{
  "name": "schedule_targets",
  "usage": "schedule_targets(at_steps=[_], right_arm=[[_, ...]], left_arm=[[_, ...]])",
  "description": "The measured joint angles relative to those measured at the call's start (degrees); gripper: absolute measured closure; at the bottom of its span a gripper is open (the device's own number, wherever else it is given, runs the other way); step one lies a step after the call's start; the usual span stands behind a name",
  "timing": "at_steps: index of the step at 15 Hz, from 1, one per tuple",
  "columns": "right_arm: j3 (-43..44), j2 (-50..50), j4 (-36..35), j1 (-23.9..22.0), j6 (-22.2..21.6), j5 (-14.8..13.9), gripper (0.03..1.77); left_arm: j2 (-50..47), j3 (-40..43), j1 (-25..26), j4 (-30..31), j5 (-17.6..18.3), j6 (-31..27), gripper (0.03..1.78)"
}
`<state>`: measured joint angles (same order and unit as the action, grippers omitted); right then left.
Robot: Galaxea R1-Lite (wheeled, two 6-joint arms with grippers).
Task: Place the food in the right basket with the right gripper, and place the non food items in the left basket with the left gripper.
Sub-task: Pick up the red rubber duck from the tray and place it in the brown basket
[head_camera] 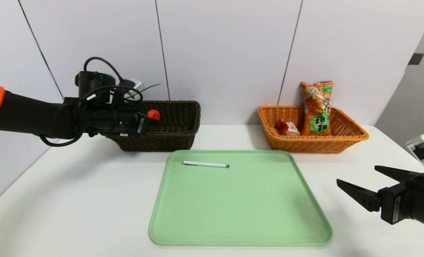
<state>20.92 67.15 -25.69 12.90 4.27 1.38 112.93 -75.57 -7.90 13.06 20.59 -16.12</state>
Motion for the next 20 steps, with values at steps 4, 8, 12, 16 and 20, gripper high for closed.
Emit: schedule_targets(at_steps=[4, 8, 12, 16, 20], right_arm=[[2.19, 1.38, 0.00, -0.06, -0.11, 0.00, 0.09], [3.19, 2.51, 0.02, -0.09, -0.11, 0.00, 0.09], [3.04, 3.00, 0.00, -0.09, -0.13, -0.01, 0.09], [2.73, 3.08, 0.02, -0.09, -0.17, -0.04, 0.09], [2.61, 3.00, 0.02, -0.09, -0.17, -0.09, 0.09]], left_arm=[[2.69, -1.13, 0.13, 0.11, -0.11, -0.04, 1.27], [4.64, -4.04, 0.20, -0.05, -0.12, 0.00, 1.27], [5.89, -6.13, 0.24, 0.17, -0.12, -0.04, 1.27], [6.00, -6.55, 0.74, 0.20, -0.56, -0.22, 1.27], [6.02, -6.66, 0.94, 2.73, -0.89, -0.91, 0.82]])
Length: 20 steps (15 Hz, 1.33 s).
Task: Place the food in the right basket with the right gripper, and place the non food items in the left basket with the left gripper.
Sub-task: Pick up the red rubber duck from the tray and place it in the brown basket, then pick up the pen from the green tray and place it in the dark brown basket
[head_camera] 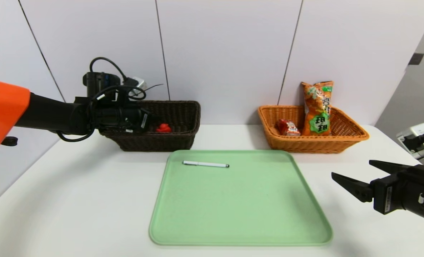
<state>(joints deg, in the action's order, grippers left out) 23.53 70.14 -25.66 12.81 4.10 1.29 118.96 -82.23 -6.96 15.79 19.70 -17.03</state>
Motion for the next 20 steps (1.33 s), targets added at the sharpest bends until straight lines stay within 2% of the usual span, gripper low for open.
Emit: schedule_targets(at_steps=[5, 9, 12, 15, 17, 18, 20], right_arm=[[-0.44, -0.30, 0.00, 0.00, 0.17, 0.00, 0.09], [-0.57, -0.41, 0.00, 0.00, 0.41, 0.02, 0.09], [-0.18, -1.02, -0.02, 0.02, 0.30, 0.05, 0.09], [0.34, -1.71, -0.07, 0.02, 0.00, 0.13, 0.09], [0.45, -1.95, -0.44, 0.02, -0.02, 0.20, 0.09], [0.59, -2.01, -0.52, 0.13, -0.02, 0.50, 0.09], [0.98, -2.07, -0.52, 0.77, -0.02, 1.65, 0.09]], left_arm=[[-1.90, 0.94, -0.20, 0.78, 0.35, 0.06, 0.48], [-9.36, 4.00, -3.90, 3.45, 3.67, -0.24, 0.33], [-15.21, 7.12, -8.14, -4.90, 6.49, -6.17, 0.26], [-19.57, 12.89, -15.45, -7.50, 10.23, -12.24, 0.21], [-21.33, 15.49, -20.93, -11.46, 10.70, -16.35, 0.19], [-21.47, 16.06, -22.66, -14.30, 10.84, -19.02, 0.18], [-20.11, 16.30, -24.56, -15.63, 11.00, -21.07, 0.16]])
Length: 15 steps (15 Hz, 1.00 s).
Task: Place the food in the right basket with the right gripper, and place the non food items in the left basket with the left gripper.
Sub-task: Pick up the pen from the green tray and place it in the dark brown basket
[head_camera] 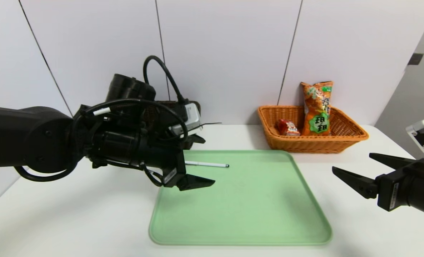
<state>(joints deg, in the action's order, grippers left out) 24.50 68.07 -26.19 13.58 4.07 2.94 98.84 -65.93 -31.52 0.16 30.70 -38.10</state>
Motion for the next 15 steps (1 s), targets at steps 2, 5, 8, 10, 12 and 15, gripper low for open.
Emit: schedule_targets(at_steps=[2, 5, 8, 10, 12, 15], right_arm=[[0.72, -0.02, 0.00, 0.63, 0.02, 0.12, 0.09], [1.95, 0.15, 0.00, 1.27, 0.02, 0.56, 0.09], [2.12, 0.37, 0.00, 1.99, -0.09, 1.00, 0.09], [2.04, 0.48, -0.02, 2.16, -0.06, 1.05, 0.09], [1.79, 0.50, 0.00, 2.18, -0.06, 1.07, 0.09], [1.57, 0.54, 0.01, 2.23, -0.13, 1.08, 0.09]], left_arm=[[2.95, -0.66, -1.07, -0.11, 0.41, -0.24, 0.15], [9.16, -3.56, -1.82, 0.66, 1.24, -0.22, 0.14], [15.57, -9.31, -1.74, 0.91, 1.38, 0.00, 0.13], [19.41, -13.68, -0.78, 0.69, 1.38, 0.23, 0.12], [22.86, -17.31, 1.24, -0.27, 1.39, 0.30, 0.12], [25.47, -18.75, 3.69, -1.21, 1.38, 0.26, 0.12]])
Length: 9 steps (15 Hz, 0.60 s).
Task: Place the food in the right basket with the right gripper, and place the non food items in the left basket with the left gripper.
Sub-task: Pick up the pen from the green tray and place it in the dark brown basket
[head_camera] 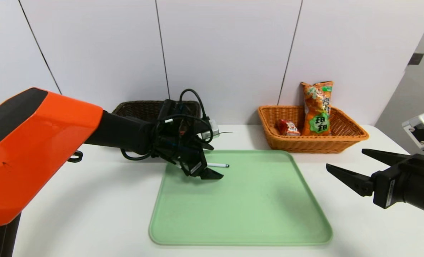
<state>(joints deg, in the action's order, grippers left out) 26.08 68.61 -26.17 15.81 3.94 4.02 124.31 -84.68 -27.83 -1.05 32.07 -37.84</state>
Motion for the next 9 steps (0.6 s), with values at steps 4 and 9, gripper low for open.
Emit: schedule_targets(at_steps=[4, 9], right_arm=[[-0.04, 0.10, 0.05, 0.63, -1.49, 1.10, 0.09], [0.10, 0.71, 0.07, 0.78, -1.85, 1.18, 0.09]], left_arm=[[1.99, -0.22, 1.79, -0.07, 0.22, 0.02, 0.12], [2.68, -0.41, 2.17, -2.28, 1.08, 0.17, 0.12]])
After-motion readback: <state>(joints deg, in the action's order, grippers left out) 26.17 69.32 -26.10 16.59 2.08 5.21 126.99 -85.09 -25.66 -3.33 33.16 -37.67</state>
